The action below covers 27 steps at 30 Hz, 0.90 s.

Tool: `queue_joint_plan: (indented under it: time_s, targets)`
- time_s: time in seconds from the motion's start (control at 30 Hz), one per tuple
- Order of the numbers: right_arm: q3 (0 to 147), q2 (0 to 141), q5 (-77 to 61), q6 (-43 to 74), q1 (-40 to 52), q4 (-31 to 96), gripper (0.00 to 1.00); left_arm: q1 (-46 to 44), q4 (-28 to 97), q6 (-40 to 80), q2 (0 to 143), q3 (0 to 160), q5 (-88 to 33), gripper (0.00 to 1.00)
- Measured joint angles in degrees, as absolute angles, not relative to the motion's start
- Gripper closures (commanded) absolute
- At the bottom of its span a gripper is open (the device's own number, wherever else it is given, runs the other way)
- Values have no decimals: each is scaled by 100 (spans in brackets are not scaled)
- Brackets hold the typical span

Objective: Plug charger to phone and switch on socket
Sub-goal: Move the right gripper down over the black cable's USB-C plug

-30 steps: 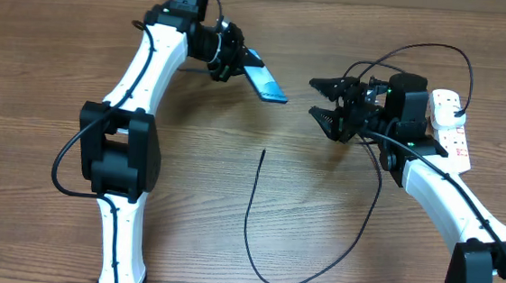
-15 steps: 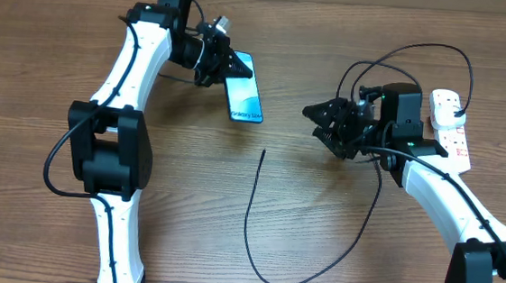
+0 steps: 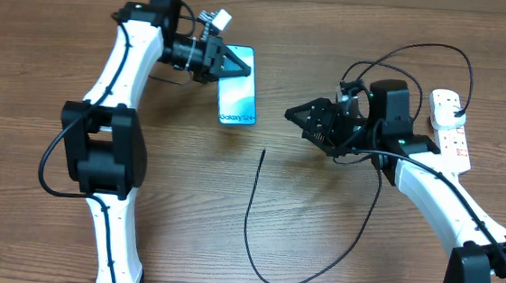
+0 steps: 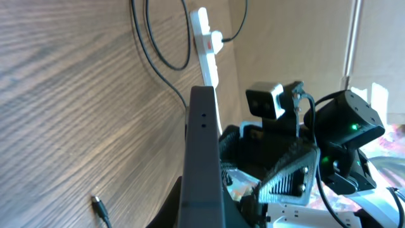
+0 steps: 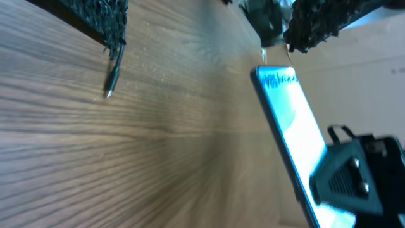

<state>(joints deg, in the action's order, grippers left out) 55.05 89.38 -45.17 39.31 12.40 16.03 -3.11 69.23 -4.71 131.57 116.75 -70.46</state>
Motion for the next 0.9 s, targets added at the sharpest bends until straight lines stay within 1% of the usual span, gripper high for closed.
queue_joint_plan:
  time_s: [0.1, 0.23, 0.33, 0.5, 0.63, 0.9]
  targets:
    - [5966, 8938, -4219, 3677, 1433, 2370, 12, -84, 6976, -489, 13157, 11675, -7126, 96]
    - [6543, 8938, -3426, 3284, 1739, 3389, 8, 185, 7137, -493, 13157, 11675, -7157, 96]
    - [6757, 8938, -2700, 3074, 1986, 3802, 7, 357, 7179, -493, 13157, 11675, -7159, 96]
    - [6772, 8962, -1844, 2926, 2451, 4117, 7, 423, 7175, -493, 13157, 11675, -7161, 96]
    - [6772, 9080, -1468, 2919, 2779, 4117, 9, 421, 7159, -493, 13157, 11673, -7161, 96]
    - [6772, 9841, -642, 3350, 3339, 4064, 9, 423, 7159, -493, 13157, 11675, -7159, 96]
